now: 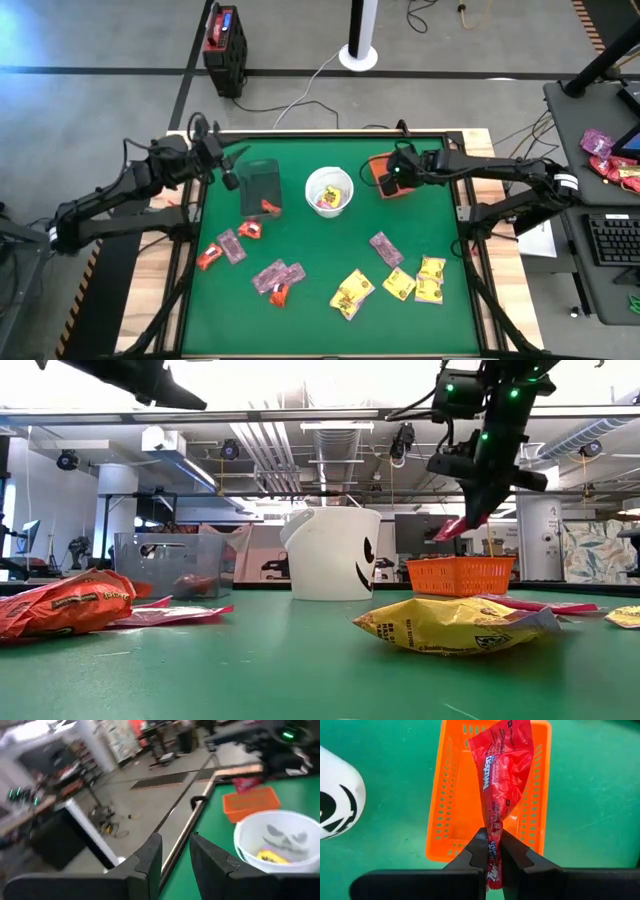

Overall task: Sort candy by brand, put in halloween buckets
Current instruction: Put the red candy into the orange bin

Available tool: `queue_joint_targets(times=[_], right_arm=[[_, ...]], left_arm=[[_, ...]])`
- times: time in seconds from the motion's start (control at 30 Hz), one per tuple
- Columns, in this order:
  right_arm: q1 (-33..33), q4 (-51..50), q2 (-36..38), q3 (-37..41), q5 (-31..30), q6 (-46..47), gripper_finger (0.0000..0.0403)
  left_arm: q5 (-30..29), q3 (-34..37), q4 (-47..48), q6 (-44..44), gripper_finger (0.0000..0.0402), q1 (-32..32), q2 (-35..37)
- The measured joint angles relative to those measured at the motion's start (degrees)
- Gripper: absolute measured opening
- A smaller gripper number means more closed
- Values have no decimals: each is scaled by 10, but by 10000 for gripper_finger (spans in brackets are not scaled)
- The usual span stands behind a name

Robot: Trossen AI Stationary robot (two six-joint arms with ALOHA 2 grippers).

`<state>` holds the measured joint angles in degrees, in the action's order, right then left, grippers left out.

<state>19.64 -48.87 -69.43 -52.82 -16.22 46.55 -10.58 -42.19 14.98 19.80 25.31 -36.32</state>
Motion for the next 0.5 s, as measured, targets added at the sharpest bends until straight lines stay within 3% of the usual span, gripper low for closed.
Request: queue_joint_targets(times=[0.17, 0.33, 0.5], right_arm=[[0, 1, 0, -1, 14, -1, 18], [12, 3, 0, -2, -13, -25, 19], [18, 7, -1, 1, -21, -43, 53]], left_arm=[[-50, -5, 0, -50, 84, 2, 1], [-54, -17, 1, -55, 84, 3, -7], [-55, -20, 20, -26, 84, 3, -18]])
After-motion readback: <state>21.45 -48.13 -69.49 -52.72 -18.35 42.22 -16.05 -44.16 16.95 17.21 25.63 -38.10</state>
